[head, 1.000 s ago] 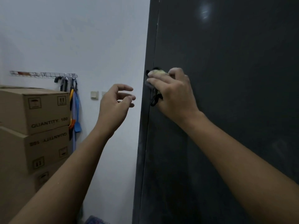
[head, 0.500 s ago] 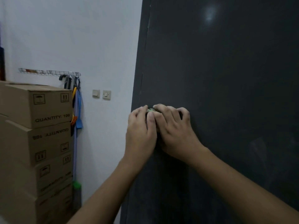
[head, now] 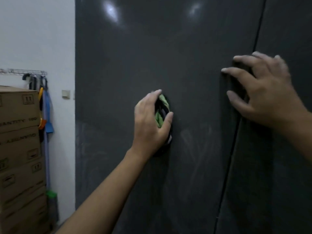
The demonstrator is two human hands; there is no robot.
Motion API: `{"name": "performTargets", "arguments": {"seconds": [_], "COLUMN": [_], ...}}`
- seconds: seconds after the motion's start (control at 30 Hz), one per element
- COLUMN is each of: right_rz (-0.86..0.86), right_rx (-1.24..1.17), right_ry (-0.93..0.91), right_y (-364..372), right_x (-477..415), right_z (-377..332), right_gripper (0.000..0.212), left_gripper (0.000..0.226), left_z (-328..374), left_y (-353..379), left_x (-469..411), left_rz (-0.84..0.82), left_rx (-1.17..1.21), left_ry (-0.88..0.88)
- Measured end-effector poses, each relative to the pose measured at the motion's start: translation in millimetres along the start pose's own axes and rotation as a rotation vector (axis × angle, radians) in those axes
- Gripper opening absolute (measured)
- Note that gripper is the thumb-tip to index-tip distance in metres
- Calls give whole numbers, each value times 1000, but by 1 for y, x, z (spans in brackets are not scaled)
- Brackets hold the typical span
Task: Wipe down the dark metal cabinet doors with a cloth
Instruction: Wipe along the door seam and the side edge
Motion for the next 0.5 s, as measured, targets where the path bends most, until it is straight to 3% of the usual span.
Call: {"name": "performTargets", "arguments": {"seconds": [0.17, 0.3, 0.37, 0.5], "right_rz": [-74, -15, 25, 40], "right_rx": [83, 51, 44, -1], "right_ry": [-14, -41, -50, -44], "right_y": [9, 16, 18, 19], "right_x": [29, 37, 39, 38], "right_z": [39, 44, 45, 46], "right_gripper": [67, 64, 63, 62], "left_gripper": [52, 41, 39, 48], "left_z": [78, 96, 84, 44], "left_y": [61, 75, 65, 34], "left_x": [35, 51, 38, 2], "left_rz": [-238, -359, -282, 2], "left_rx": [81, 27, -57, -200], "left_ry": [346, 545, 484, 0]}}
Point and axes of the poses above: each hand's wrist, its own x-axis away from the middle knuckle, its own y-axis out of the palm, z = x × y, the point moved 7 cm from there along -x, towards the middle knuckle, and after that the axes turned 6 degrees about y, right-handed, at the moved point
